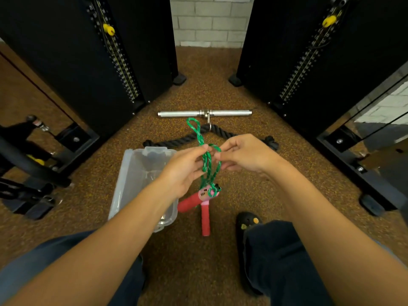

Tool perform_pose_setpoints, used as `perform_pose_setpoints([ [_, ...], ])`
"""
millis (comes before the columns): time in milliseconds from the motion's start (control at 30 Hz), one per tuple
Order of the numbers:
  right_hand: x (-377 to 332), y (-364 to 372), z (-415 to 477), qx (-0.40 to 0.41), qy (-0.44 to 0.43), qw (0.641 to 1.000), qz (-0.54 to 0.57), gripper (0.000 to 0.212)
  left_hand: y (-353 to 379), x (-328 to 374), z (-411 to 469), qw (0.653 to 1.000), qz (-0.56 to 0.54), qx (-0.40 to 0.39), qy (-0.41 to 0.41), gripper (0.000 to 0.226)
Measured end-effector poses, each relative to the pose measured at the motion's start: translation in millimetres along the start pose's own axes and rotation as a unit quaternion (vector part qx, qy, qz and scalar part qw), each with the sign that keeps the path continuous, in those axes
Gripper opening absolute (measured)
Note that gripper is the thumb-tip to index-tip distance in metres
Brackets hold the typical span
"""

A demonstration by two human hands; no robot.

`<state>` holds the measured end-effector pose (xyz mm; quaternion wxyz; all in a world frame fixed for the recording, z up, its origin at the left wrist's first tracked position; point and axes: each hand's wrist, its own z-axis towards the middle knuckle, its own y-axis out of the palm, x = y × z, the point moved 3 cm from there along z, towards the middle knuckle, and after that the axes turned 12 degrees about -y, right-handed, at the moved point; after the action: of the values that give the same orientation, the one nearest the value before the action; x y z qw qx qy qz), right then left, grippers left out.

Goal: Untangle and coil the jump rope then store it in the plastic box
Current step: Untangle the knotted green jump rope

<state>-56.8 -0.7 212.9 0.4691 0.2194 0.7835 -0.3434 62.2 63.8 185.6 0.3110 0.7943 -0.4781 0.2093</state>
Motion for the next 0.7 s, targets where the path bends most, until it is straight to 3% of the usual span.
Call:
perform_pose_setpoints([
  [167, 12, -3, 11, -0.002, 0.043, 0.994, -0.103, 0.002, -13, 16, 7, 0.999, -0.03, 0.026, -0.014, 0.012],
  [233, 12, -4, 13, -0.013, 0.046, 0.986, -0.16, 0.016, -13, 20, 6, 0.999, 0.003, 0.028, -0.017, 0.018],
  [333, 15, -10, 12, -0.034, 0.071, 0.95, -0.304, 0.034, -13, 26, 1, 0.993, 0.103, 0.053, -0.002, 0.029],
  [433, 25, -20, 12, -0.067, 0.142, 0.899, -0.408, 0.031, -17, 34, -8, 0.981, 0.179, 0.067, 0.024, 0.035],
  [500, 30, -24, 13, -0.078, 0.166, 0.885, -0.429, 0.026, -22, 38, -12, 0.976, 0.204, 0.071, 0.032, 0.036],
  [600, 30, -30, 14, -0.044, 0.167, 0.882, -0.438, 0.019, -27, 42, -16, 0.963, 0.254, 0.079, 0.044, 0.032],
  [700, 18, -32, 18, 0.003, 0.066, 0.919, -0.388, 0.041, -23, 43, -20, 0.954, 0.29, 0.054, 0.059, 0.029],
])
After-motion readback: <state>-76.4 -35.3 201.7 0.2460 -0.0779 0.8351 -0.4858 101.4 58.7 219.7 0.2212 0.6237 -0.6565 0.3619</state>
